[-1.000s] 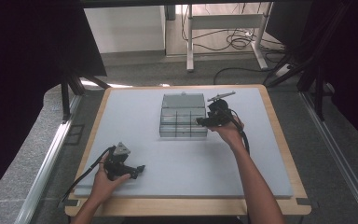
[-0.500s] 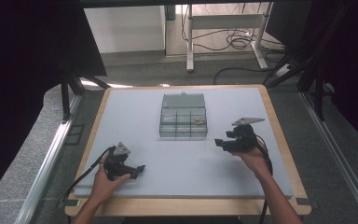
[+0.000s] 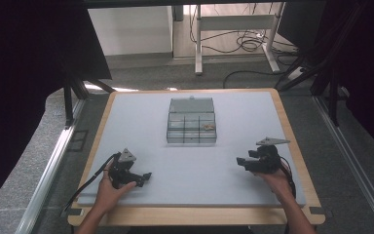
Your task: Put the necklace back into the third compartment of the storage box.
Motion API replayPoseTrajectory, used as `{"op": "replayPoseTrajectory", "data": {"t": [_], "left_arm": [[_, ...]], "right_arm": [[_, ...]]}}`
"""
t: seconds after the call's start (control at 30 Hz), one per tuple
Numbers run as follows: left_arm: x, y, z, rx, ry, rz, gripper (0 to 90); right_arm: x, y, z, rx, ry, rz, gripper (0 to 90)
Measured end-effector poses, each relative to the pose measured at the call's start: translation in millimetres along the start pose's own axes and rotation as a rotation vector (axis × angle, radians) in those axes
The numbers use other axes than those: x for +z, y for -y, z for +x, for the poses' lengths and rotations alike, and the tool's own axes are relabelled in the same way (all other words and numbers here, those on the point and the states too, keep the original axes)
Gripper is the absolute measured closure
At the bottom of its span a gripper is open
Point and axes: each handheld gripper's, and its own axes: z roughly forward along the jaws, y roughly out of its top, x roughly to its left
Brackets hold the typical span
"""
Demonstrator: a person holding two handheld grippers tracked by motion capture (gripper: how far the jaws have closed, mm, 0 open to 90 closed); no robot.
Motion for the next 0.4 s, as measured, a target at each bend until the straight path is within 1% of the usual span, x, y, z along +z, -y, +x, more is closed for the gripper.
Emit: {"op": "replayPoseTrajectory", "data": {"t": [0.27, 0.33, 0.4], "left_arm": [[0.0, 0.0, 0.1, 0.000, 0.001, 0.000, 0.8], [0.0, 0.0, 0.0, 0.000, 0.000, 0.000, 0.8], [0.0, -0.1, 0.1, 0.000, 0.001, 0.000, 0.8]], "right_arm": [[6.2, 1.7, 1.7, -0.018, 0.011, 0.013, 31.5], [7.6, 2.8, 1.9, -0.023, 0.026, 0.016, 30.2], [9.8, 4.0, 1.9, -0.039, 0.057, 0.021, 28.1]]}}
